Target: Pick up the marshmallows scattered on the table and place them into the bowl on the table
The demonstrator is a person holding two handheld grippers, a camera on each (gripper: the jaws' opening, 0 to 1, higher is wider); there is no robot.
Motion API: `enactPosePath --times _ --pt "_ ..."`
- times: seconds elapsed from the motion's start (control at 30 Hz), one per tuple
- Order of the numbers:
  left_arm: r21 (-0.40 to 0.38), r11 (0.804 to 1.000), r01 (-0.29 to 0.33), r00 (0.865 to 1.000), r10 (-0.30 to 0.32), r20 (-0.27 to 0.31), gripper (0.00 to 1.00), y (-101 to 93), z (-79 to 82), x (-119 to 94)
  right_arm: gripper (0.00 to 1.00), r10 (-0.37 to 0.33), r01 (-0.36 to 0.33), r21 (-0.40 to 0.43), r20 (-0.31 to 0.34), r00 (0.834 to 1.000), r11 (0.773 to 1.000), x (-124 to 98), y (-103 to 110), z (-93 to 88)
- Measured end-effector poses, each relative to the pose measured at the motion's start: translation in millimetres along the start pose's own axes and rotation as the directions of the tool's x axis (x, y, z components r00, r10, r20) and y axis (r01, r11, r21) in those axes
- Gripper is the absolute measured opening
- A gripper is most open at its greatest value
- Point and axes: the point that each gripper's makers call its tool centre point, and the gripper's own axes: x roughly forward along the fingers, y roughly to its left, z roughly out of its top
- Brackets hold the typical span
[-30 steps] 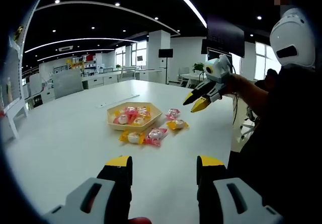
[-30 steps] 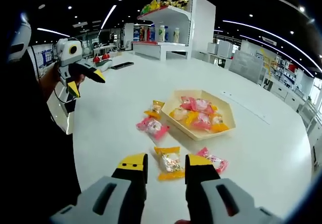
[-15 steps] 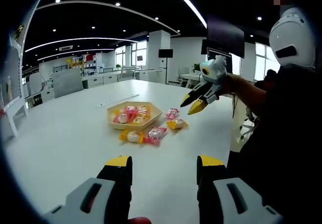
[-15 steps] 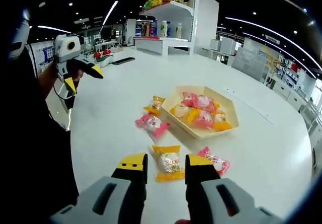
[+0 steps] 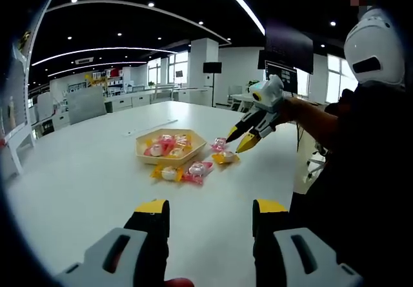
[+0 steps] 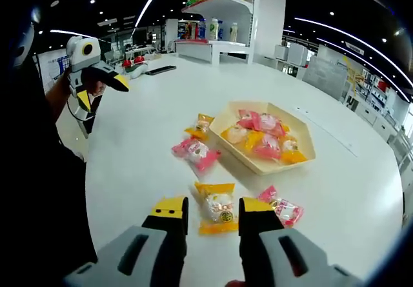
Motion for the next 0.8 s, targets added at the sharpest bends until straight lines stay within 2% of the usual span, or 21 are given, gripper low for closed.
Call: enactPosePath --times 0.8 --pt "-0.001 1.0 -0.008 1.0 0.008 -0.017 0.52 2.2 -4.7 -3.2 0.32 0.019 -0.019 0.002 -0.049 0.999 1.0 21.6 -6.5 -13.1"
